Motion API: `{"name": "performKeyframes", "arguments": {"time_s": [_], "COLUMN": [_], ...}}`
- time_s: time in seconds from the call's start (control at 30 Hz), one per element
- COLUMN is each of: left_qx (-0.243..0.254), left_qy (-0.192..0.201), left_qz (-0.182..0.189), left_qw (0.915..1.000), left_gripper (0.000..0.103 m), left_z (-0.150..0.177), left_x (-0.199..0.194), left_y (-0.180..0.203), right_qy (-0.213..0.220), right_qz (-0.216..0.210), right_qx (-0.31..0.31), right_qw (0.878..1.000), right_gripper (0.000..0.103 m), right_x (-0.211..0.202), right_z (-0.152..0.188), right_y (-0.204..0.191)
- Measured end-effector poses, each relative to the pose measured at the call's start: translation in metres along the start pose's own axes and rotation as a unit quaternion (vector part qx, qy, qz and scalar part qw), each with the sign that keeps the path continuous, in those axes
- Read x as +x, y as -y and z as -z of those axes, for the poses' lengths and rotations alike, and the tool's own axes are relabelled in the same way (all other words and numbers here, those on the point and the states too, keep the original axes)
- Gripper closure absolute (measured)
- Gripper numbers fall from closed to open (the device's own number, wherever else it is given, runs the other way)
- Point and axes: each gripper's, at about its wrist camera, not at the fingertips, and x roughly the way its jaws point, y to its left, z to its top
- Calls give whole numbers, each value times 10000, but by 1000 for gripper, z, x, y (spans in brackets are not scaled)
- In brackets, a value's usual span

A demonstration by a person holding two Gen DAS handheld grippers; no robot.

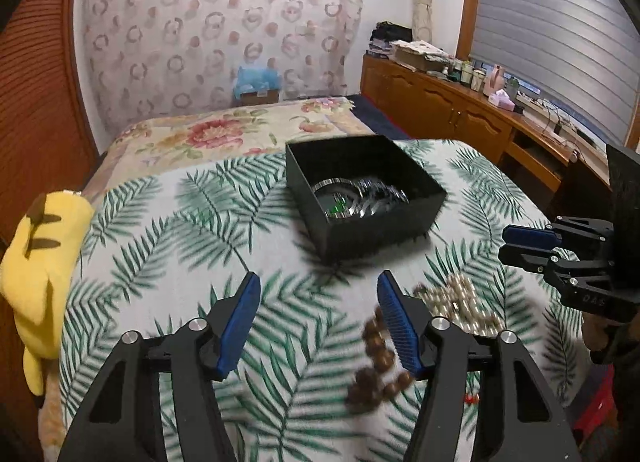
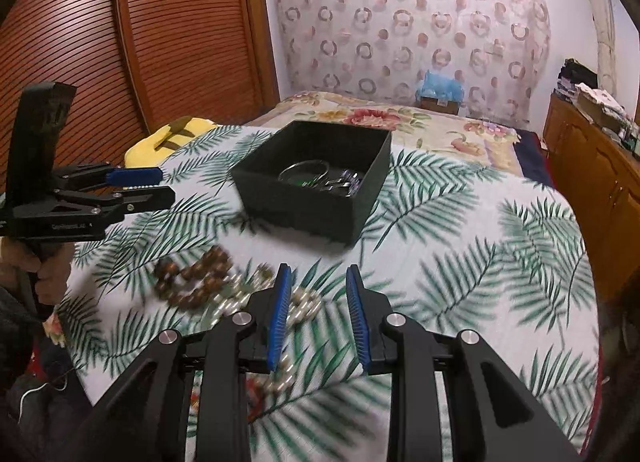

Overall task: Organize jewelry
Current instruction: 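Move both tools back to the remaining jewelry pile, then grasp the brown bead bracelet with the left tool while the right tool grasps the pearl necklace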

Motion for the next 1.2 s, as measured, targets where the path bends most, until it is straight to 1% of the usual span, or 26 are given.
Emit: {"name": "performKeyframes", "arguments": {"time_s": [0.17, 0.4, 0.47, 0.53, 0.63, 0.77, 0.9, 1.03, 1.1, 1.2], "left_qx": [70, 247, 252, 238, 196, 175, 159, 155, 176, 244], "left_qy": [-141, -454, -524, -575, -616, -632, -659, -698, -713, -727], "left_qz": [103, 82, 74, 56, 53, 49, 11, -23, -49, -188], "left_qw": [9998, 9986, 9983, 9980, 9979, 9978, 9977, 9974, 9973, 9969], "left_gripper": [51, 51, 54, 61, 66, 69, 74, 75, 75, 75], "left_z": [21, 40, 43, 44, 47, 49, 49, 48, 48, 45], "left_x": [-6, 8, 11, 15, 17, 21, 25, 29, 30, 33], "left_y": [14, 23, 23, 21, 18, 18, 18, 16, 16, 15], "right_qy": [-104, -358, -438, -457, -470, -468, -469, -458, -467, -540], "right_qz": [-91, -157, -181, -176, -176, -178, -152, -131, -125, -128], "right_qx": [22, -64, -86, -98, -74, -84, -69, -53, -57, -100], "right_qw": [9999, 9992, 9988, 9988, 9987, 9987, 9988, 9989, 9988, 9984], "right_gripper": [73, 73, 73, 72, 72, 73, 73, 73, 78, 79], "right_x": [-9, -3, 1, 3, 5, 4, 3, 3, 3, 8], "right_z": [18, 38, 40, 42, 43, 43, 43, 42, 41, 39], "right_y": [-10, -23, -25, -26, -25, -23, -16, -11, -10, -9]}}
